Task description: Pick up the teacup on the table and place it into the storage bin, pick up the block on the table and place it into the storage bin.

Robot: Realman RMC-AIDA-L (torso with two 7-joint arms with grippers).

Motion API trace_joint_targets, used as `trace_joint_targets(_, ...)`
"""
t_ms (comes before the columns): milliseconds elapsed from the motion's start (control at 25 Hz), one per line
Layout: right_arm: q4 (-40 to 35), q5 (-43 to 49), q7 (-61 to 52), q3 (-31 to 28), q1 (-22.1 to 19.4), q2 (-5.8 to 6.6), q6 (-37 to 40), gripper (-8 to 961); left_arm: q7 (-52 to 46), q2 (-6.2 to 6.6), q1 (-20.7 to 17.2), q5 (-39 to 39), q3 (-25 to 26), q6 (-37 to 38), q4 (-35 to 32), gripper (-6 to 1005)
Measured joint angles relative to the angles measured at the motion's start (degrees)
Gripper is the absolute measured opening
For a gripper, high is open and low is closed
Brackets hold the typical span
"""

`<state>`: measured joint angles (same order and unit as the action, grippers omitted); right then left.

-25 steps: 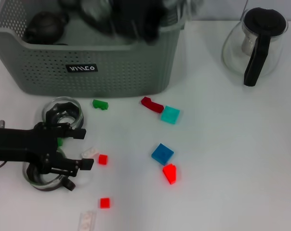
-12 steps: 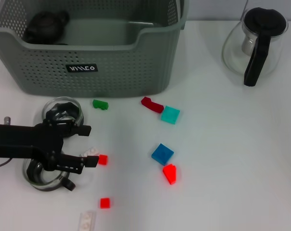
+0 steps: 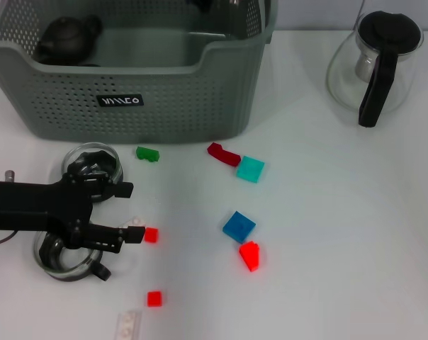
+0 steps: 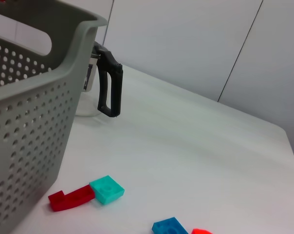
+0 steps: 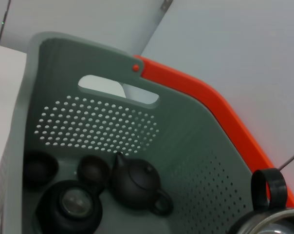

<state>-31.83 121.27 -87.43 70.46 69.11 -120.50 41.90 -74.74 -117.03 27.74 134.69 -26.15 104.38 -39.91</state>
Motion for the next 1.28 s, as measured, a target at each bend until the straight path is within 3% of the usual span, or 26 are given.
trace_joint_targets(480,4.94,-2.11,3.92,0.37,-0.09,-0.25,-2.17,58,0.12,-0.13,0.03,-0.05,-0.04,0.03,0.0,903)
trace_joint_targets(1200,4.75,-2.09,2.84,0.65,-0.53,-0.26,-2.21,57,0.07,-0.13,-0.04,0.17,-0.05,-0.48,0.0,903)
trace_joint_targets(1280,4.65,-2.09,2.76,0.65,-0.52,-0.22,-2.2,92,0.05,-0.13,-0.05,0.2,-0.04,-0.5,0.0,903)
